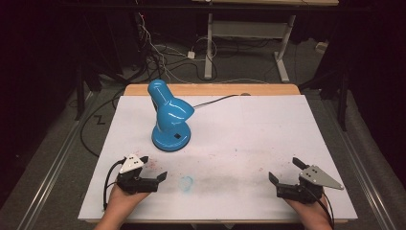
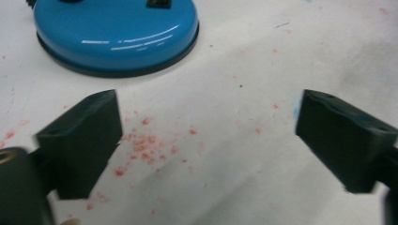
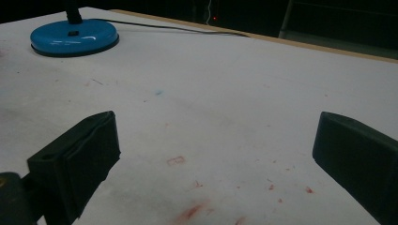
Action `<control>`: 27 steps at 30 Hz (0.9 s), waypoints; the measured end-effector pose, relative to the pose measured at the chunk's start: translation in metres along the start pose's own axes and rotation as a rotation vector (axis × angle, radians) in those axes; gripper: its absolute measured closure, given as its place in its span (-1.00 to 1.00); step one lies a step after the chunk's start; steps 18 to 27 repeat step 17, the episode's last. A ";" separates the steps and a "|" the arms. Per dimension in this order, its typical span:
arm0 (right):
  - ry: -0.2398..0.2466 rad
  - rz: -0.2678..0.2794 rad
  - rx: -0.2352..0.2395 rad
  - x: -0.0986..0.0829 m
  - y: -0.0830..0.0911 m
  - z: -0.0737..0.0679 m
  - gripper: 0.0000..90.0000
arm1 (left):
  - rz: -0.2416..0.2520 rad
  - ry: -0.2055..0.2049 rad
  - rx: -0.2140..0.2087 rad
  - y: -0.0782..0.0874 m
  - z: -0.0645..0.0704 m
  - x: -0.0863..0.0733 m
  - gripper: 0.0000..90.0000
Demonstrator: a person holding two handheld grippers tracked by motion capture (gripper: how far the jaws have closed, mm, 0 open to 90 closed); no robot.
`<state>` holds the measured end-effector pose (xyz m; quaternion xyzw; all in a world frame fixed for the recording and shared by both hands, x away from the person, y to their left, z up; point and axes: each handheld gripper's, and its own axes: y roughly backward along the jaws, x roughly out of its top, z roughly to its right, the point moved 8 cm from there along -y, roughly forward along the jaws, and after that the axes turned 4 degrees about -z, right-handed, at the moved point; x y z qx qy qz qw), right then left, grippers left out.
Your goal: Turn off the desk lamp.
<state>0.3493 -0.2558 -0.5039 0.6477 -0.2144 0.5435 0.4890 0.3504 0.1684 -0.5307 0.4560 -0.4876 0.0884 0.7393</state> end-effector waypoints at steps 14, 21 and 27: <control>-0.013 -0.001 0.002 -0.001 -0.001 0.002 -0.96 | 0.113 0.003 -0.009 0.012 0.001 0.010 -1.00; -0.013 -0.005 0.004 -0.002 0.000 0.001 -0.96 | 0.112 0.009 0.004 0.012 0.000 0.010 -1.00; -0.013 -0.005 0.004 -0.002 0.000 0.001 -0.96 | 0.112 0.009 0.004 0.012 0.000 0.010 -1.00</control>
